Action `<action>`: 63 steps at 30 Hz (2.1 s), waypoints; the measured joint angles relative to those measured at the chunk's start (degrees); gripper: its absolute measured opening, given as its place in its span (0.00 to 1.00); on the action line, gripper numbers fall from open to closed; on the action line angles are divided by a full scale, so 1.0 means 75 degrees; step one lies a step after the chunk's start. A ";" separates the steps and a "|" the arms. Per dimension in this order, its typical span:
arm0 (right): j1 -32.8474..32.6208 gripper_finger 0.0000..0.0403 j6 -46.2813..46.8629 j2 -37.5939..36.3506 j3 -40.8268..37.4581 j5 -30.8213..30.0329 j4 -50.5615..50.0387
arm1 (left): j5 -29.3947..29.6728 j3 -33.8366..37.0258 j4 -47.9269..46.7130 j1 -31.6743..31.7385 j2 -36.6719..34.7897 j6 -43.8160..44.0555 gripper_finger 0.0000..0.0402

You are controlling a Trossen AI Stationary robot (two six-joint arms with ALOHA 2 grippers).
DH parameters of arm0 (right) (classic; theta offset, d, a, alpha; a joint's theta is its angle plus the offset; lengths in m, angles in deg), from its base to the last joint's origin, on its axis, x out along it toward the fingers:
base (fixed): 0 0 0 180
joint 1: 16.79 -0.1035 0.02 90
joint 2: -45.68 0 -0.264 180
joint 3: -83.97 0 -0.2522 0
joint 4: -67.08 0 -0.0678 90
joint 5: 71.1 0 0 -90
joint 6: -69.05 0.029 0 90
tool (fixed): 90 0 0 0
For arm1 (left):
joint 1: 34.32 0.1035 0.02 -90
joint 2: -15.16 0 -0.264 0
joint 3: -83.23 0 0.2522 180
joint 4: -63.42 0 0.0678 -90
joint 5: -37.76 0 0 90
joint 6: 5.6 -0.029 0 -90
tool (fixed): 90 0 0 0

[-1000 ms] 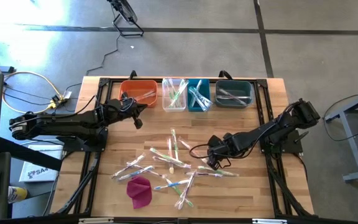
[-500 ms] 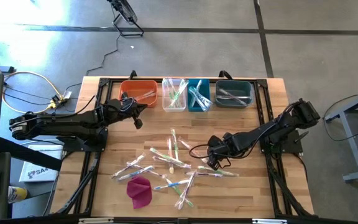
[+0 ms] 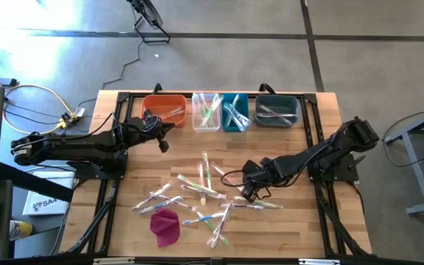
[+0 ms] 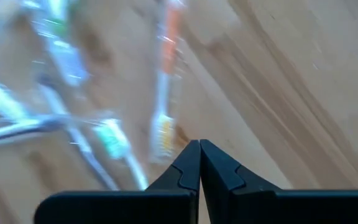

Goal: Pick & Place Toothbrushes
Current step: Put the green toothbrush into the transparent bin

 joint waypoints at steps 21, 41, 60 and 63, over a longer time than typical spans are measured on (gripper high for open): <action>-0.1146 0.01 0.0755 0.0000 0.1057 -0.0205 -0.0580 | 0.0000 0.0000 0.0003 0.0000 0.0003 0.0003 0.02; -0.1594 0.01 0.1487 0.0000 0.1057 0.0396 -0.2429 | 0.0000 0.0000 0.0003 -0.0003 0.0003 0.0003 0.02; -0.1974 0.32 0.1253 0.0198 0.0839 0.0112 -0.2327 | 0.0003 0.0000 0.0000 -0.0002 0.0003 0.0003 0.02; -0.2087 0.34 0.1460 0.0198 0.0568 -0.0068 -0.2142 | 0.0002 0.0000 0.0000 -0.0003 0.0000 0.0003 0.02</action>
